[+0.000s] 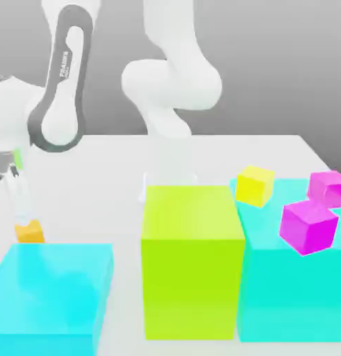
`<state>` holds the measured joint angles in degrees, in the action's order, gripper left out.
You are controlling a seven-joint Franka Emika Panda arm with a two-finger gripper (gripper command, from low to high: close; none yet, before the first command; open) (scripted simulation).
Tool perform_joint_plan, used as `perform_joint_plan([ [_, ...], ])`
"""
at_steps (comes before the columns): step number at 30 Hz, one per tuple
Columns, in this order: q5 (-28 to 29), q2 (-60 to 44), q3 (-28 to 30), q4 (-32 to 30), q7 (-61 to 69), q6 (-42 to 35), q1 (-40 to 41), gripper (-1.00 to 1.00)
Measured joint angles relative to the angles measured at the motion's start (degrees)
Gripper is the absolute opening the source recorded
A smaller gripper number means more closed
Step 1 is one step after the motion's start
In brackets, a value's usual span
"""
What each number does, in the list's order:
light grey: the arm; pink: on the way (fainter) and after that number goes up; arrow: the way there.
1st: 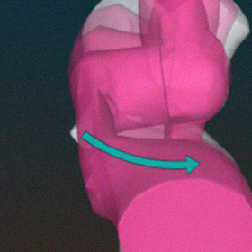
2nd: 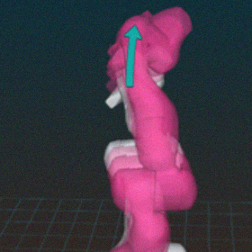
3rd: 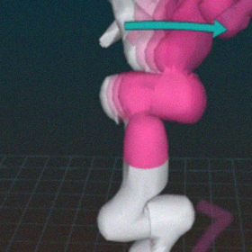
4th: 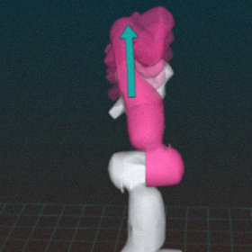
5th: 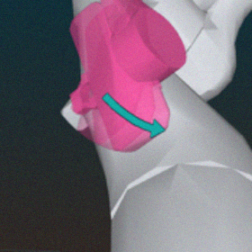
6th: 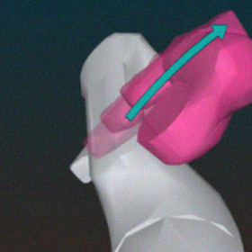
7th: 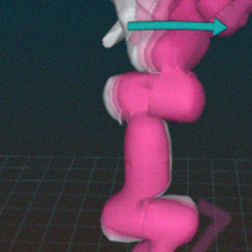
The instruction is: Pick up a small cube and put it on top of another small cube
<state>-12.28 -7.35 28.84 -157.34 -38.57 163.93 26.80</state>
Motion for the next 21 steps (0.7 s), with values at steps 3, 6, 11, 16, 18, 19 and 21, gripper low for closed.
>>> perform_joint_plan([
  [3, -6.51, -4.14, -4.79, 0.97, 4.85, 2.73, 3.35, 0.00],
  [6, -12.39, -8.13, -11.15, 1.97, 9.26, 5.58, 8.37, 0.00],
  [11, -14.83, -10.37, -15.25, 2.47, 11.09, 7.31, 11.90, -1.00],
  [16, -13.46, -9.53, -14.21, 2.26, 10.08, 6.75, 11.16, -1.00],
  [18, -9.91, -7.18, -10.85, 1.68, 7.42, 5.11, 8.61, -1.00],
  [19, -7.77, -5.86, -9.22, 1.34, 5.83, 4.23, 7.47, -1.00],
  [21, -3.36, -3.15, -6.20, 0.66, 2.54, 2.41, 5.46, -1.00],
])
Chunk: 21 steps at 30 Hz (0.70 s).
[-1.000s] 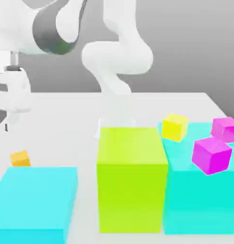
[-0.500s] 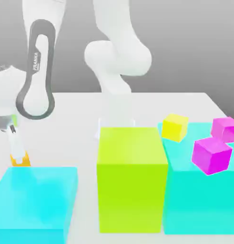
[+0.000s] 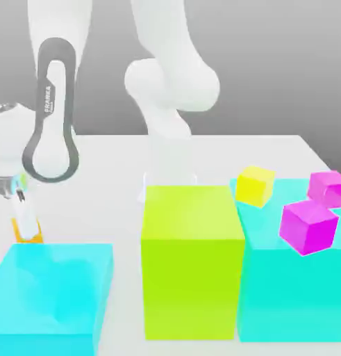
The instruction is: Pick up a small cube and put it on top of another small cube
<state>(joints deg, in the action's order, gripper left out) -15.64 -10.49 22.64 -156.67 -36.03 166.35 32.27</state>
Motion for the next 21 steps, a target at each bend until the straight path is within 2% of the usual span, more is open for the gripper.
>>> perform_joint_plan([
  [3, 6.52, 4.10, 3.08, -1.02, -4.85, -2.77, -1.60, -1.00],
  [6, 10.34, 6.17, 2.79, 0.48, -6.79, -6.66, -2.85, -1.00],
  [21, 9.50, 9.45, -16.73, 28.07, 13.21, -40.49, -36.38, -1.00],
])
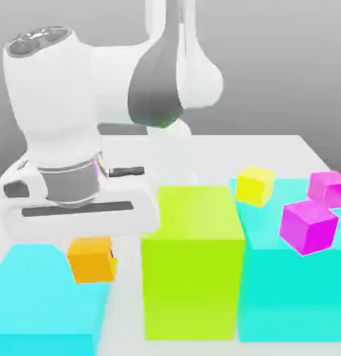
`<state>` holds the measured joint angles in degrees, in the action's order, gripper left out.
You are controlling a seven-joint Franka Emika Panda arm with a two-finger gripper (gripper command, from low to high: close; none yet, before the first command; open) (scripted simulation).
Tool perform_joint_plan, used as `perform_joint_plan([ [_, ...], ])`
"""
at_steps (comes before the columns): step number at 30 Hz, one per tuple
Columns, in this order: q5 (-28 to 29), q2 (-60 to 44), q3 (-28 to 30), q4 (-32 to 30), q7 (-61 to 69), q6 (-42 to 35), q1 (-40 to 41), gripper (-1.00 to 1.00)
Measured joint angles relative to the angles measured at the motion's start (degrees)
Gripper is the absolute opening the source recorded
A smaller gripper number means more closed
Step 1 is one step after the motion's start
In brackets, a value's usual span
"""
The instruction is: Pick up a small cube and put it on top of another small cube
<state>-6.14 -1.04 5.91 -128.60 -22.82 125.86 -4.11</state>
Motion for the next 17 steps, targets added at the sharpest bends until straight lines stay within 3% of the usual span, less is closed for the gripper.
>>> perform_joint_plan([
  [6, 1.54, 4.70, -7.59, 8.54, 7.22, -12.75, -15.54, -1.00],
  [9, 4.16, 9.72, -8.70, 4.33, 5.92, -11.20, -16.48, -1.00],
  [13, 5.21, 8.42, -9.10, -2.05, 5.18, -2.71, -16.76, -1.00],
  [14, 5.25, 7.97, -9.14, -2.91, 5.14, -1.36, -16.75, 1.00],
  [17, 5.25, 7.97, -9.14, -2.91, 5.14, -1.36, -16.75, 1.00],
])
